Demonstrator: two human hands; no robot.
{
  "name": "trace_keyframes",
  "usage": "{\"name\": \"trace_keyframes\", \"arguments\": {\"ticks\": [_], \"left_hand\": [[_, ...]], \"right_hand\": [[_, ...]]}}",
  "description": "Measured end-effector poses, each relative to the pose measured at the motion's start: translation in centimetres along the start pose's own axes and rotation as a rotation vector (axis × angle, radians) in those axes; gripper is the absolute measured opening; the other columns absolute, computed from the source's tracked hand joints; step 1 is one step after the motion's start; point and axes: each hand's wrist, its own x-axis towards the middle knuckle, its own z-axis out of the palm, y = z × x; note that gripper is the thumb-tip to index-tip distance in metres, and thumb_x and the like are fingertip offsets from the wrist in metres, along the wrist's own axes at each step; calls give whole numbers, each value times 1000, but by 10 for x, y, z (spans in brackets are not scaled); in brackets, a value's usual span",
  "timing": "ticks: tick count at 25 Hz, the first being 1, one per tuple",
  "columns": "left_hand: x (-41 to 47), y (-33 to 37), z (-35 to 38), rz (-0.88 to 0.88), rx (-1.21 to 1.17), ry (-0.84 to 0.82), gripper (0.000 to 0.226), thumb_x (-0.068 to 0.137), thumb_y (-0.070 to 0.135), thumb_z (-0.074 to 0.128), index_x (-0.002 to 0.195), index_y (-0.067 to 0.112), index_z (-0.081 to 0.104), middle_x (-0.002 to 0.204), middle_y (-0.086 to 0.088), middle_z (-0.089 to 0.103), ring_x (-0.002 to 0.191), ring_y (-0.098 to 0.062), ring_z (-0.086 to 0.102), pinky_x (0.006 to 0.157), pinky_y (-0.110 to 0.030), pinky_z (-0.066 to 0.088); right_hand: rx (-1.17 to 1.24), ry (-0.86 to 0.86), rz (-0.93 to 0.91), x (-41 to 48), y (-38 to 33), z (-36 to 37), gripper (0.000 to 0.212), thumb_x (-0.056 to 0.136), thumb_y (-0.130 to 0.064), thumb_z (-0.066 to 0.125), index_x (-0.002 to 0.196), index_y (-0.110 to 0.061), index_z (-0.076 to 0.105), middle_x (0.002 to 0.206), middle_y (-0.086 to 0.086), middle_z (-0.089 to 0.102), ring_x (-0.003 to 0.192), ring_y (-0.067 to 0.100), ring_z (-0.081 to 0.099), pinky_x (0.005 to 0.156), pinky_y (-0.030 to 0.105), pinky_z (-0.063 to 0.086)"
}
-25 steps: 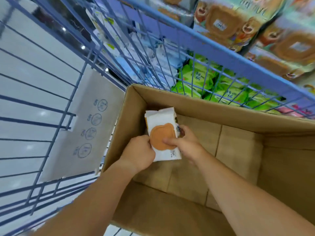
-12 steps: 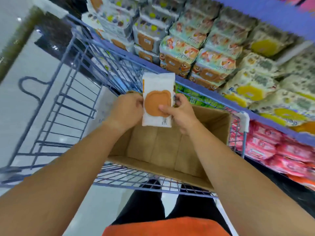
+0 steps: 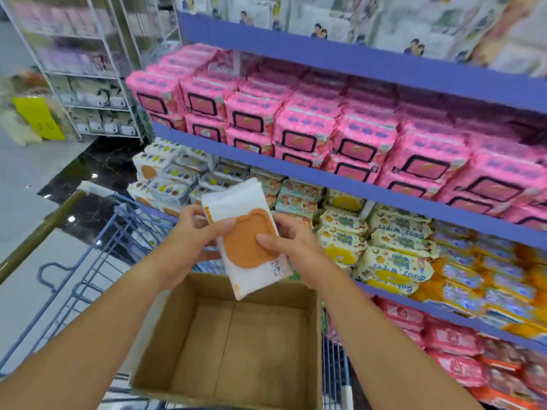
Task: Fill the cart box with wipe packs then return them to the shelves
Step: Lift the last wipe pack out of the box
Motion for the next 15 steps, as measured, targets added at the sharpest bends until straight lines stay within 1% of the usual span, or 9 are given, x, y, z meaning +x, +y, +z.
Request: {"name": "trace_keyframes", "arguments": {"ticks": [1,3,4,6,8,9,11,13,15], "left_hand": [[-10,7,15,21,2,17,61,76,40,82,119,25,42,117,-9,65,83,-19,76,69,-40,62],[-26,14,40,52,-38,-9,92,62,46,93,135,28,40,123,-7,66,93,-26,76,76,-53,63],[-33,14,51,65,-76,-41,98,60,44,93,142,33,39,127,-5,66,99,-27,75,78,-55,62],[-49,14,68,126,-132,-74,87,66,40,83,144,30,46,129,-6,68,105,-30,73,77,-50,62],[-68,11,78,179,-160,-52,76,71,39,79,141,23,54,129,-12,70,109,-35,71,79,-52,61],[-76,7,83,189,-181,-26,75,72,39,78,141,21,55,129,-14,69,111,-37,70,82,-56,60],[-94,-7,86,168,-274,58,77,69,37,80,140,16,57,129,-19,68,113,-41,67,88,-64,57],[-111,-19,84,141,-365,141,81,67,37,84,139,11,57,129,-23,68,113,-42,67,89,-63,57],[-124,-24,76,157,-444,201,68,73,33,81,134,10,62,127,-23,69,111,-38,69,87,-60,58]], "right_hand": [[-36,-26,-29,-12,-12,-14,94,62,-57,89,141,-19,55,136,5,63,122,27,62,102,53,52],[-121,-49,-51,-34,-33,-35,95,61,-63,87,141,-23,55,136,1,63,122,23,62,104,52,50],[-161,-63,-71,-44,-40,-46,89,64,-62,85,140,-24,57,134,0,64,121,22,63,104,52,50],[-226,-131,-128,-62,-54,-62,70,73,-60,79,134,-31,60,128,-4,67,116,19,65,101,51,51],[-284,-171,-160,-76,-65,-68,66,73,-68,74,132,-42,58,132,-9,63,118,17,63,100,50,51],[-289,-175,-176,-83,-66,-70,65,73,-68,72,133,-46,57,134,-12,60,119,14,62,100,48,51],[-248,-200,-191,-95,-60,-73,61,76,-62,71,134,-47,56,136,-17,58,118,8,61,99,41,52],[-226,-204,-183,-103,-48,-70,61,76,-61,70,134,-46,57,134,-21,58,120,1,59,102,39,51],[-193,-197,-161,-109,-36,-59,55,80,-61,72,131,-50,56,131,-24,58,121,-2,58,104,41,51]]}}
